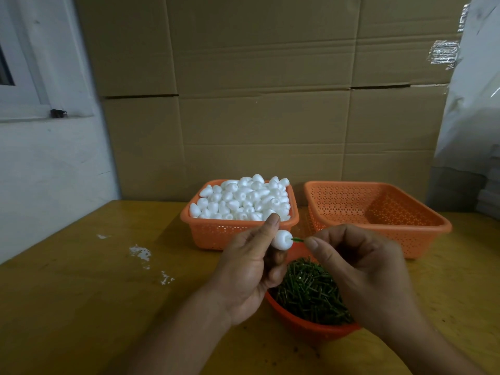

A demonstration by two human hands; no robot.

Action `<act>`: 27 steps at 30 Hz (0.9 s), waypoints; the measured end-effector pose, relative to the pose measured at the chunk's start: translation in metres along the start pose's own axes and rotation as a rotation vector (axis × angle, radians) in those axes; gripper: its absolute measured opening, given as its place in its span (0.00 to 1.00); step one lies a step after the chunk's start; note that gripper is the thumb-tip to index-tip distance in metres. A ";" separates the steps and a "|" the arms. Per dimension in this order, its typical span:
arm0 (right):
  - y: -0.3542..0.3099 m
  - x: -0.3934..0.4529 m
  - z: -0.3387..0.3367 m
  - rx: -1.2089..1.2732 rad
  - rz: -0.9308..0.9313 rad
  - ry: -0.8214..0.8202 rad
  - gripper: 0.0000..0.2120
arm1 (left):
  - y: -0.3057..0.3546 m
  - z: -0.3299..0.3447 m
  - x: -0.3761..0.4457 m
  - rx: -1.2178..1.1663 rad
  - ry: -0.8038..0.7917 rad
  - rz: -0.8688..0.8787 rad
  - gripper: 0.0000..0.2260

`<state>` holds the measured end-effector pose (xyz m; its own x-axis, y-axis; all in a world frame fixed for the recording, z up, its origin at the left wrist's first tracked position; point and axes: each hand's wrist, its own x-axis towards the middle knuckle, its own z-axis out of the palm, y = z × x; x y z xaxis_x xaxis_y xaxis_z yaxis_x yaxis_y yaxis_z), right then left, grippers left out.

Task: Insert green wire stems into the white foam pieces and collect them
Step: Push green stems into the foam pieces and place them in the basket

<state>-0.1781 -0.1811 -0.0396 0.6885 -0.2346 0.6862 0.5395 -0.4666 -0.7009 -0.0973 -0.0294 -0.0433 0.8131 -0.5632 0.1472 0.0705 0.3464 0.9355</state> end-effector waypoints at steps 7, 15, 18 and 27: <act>0.000 -0.001 0.001 -0.039 -0.036 0.019 0.08 | 0.000 0.002 -0.001 0.021 -0.003 0.003 0.16; 0.000 -0.004 0.002 -0.272 -0.187 0.035 0.07 | -0.001 0.002 -0.001 0.043 0.015 0.007 0.17; 0.001 -0.006 0.004 -0.333 -0.255 0.036 0.06 | -0.002 0.003 -0.002 0.048 0.017 0.013 0.17; 0.003 -0.007 0.006 -0.383 -0.261 0.023 0.04 | -0.003 0.004 -0.002 0.089 0.034 0.047 0.18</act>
<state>-0.1784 -0.1762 -0.0477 0.5404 -0.0847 0.8371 0.4724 -0.7928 -0.3852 -0.1018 -0.0328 -0.0454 0.8335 -0.5218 0.1816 -0.0179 0.3031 0.9528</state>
